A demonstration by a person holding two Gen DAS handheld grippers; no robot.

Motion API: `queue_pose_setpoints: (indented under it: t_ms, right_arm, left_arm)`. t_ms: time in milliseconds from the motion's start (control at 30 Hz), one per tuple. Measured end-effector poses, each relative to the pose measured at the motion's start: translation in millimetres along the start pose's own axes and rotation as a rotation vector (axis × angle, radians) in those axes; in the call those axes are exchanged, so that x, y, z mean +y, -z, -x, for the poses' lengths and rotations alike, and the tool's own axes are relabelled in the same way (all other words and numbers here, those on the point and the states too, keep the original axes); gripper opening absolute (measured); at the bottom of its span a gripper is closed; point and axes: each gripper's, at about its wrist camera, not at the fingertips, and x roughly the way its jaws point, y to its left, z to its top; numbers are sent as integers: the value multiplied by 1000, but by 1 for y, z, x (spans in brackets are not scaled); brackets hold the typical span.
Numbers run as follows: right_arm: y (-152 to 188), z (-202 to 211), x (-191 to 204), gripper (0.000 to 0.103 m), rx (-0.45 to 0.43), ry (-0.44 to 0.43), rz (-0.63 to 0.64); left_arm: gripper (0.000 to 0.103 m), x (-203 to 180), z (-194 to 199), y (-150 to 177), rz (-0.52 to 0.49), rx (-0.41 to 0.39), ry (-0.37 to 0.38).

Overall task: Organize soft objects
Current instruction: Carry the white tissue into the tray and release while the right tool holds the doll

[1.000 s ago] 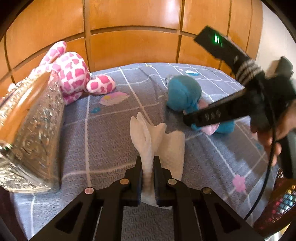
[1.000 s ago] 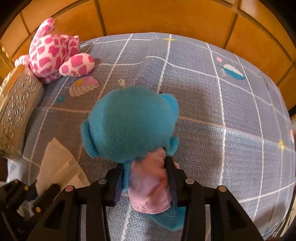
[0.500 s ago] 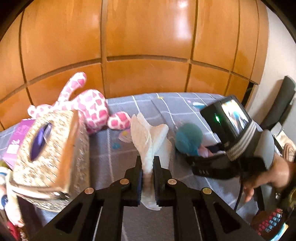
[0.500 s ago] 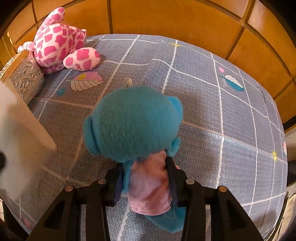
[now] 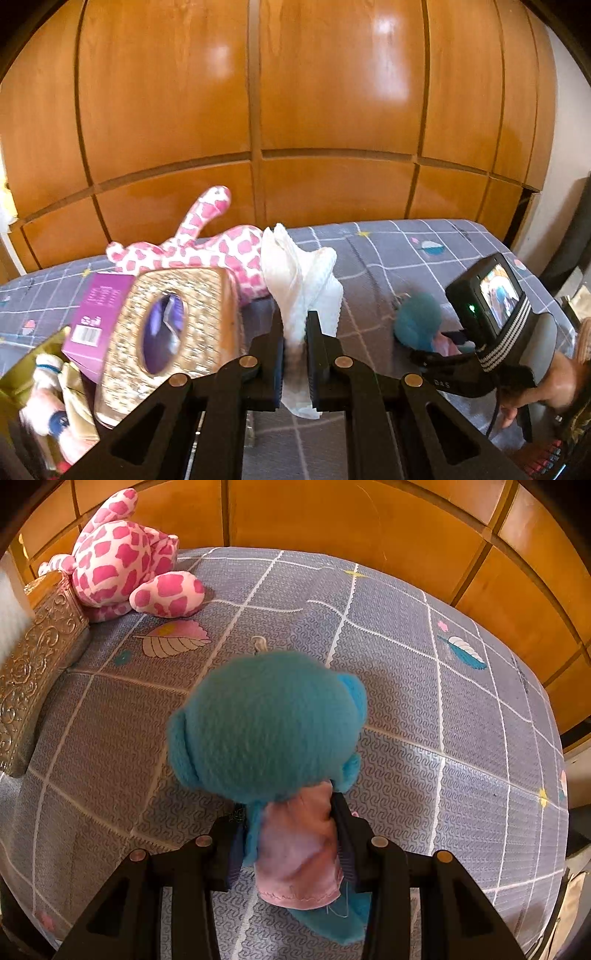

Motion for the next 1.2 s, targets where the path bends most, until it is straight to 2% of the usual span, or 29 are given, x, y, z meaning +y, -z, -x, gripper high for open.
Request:
queue_pose_setpoints:
  t_ms: [367, 467, 667, 833, 967, 1067, 1200]
  right_arm:
    - [3, 3, 4, 42, -9, 17, 22]
    - [4, 4, 6, 42, -12, 24, 30]
    - [7, 7, 11, 41, -19, 42, 50]
    - [9, 10, 16, 41, -24, 57, 67]
    - [10, 12, 18, 41, -23, 59, 70]
    - [10, 12, 18, 41, -24, 60, 70]
    - [9, 11, 17, 41, -24, 62, 72]
  left_arm:
    - [10, 50, 21, -7, 64, -10, -48]
    - [10, 80, 32, -3, 128, -5, -56]
    - [10, 170, 72, 16, 328, -13, -111]
    - [10, 252, 114, 55, 494, -16, -253]
    - [10, 298, 143, 98, 626, 1, -333]
    - [10, 304, 152, 130, 672, 39, -327]
    - [10, 292, 138, 163, 706, 108, -261]
